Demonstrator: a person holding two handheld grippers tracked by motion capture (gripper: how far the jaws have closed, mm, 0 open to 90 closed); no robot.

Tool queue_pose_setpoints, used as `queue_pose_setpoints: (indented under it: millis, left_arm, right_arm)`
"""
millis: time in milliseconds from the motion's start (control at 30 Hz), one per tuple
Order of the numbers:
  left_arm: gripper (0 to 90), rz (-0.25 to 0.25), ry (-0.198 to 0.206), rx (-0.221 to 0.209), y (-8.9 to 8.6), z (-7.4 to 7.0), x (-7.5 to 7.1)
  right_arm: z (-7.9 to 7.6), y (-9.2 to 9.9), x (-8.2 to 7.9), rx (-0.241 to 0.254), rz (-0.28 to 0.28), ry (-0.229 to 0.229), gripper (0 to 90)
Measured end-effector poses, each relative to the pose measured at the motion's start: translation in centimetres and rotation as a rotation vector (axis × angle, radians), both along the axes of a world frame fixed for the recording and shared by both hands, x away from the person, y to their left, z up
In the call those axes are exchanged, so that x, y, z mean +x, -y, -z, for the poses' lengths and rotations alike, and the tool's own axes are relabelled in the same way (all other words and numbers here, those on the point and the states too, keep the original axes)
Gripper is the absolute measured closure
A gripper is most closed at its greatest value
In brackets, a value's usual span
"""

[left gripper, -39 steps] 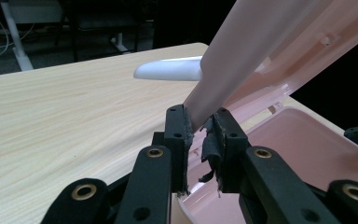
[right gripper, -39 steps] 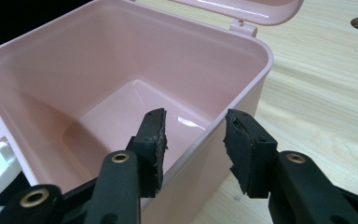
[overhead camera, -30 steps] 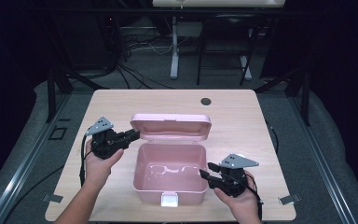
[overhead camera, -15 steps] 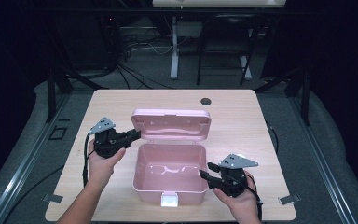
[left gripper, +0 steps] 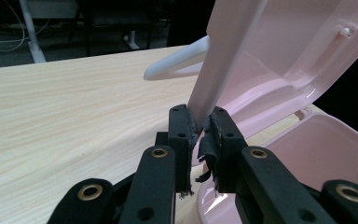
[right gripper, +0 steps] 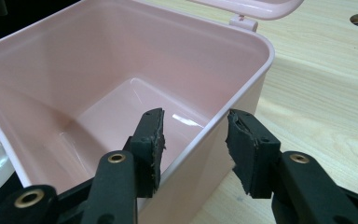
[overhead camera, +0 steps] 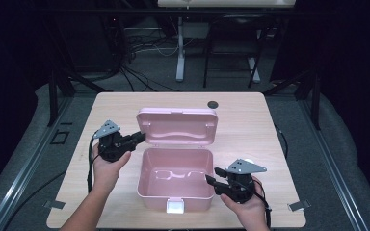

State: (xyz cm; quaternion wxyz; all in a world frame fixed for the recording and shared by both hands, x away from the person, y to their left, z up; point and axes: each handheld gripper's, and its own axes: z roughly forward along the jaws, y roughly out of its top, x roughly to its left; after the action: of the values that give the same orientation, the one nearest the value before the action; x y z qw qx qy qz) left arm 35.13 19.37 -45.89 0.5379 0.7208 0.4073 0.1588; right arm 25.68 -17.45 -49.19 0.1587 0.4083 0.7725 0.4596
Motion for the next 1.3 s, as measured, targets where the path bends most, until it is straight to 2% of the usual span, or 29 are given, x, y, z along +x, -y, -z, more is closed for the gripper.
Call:
queue_pose_setpoints:
  millis: [300, 700, 1000, 1300]
  left_arm:
    - [79.7, 0.008, 0.018, -0.010, -0.1, -0.9, 0.0]
    - [80.6, -0.003, 0.022, -0.020, 0.0, -1.2, 0.3]
    - [83.2, -0.016, 0.012, -0.006, 0.1, -1.4, 0.9]
    - [83.9, -0.019, -0.021, 0.002, 0.1, -1.6, 1.7]
  right_arm:
    - [0.0, 0.0, 0.0, -0.002, 0.001, -0.001, 55.8]
    - [0.1, 0.0, 0.0, 0.003, 0.003, -0.003, 55.4]
    - [0.2, -0.1, 0.1, 0.005, 0.002, 0.001, 54.9]
    - [0.2, -0.1, 0.0, 0.004, 0.002, -0.009, 54.6]
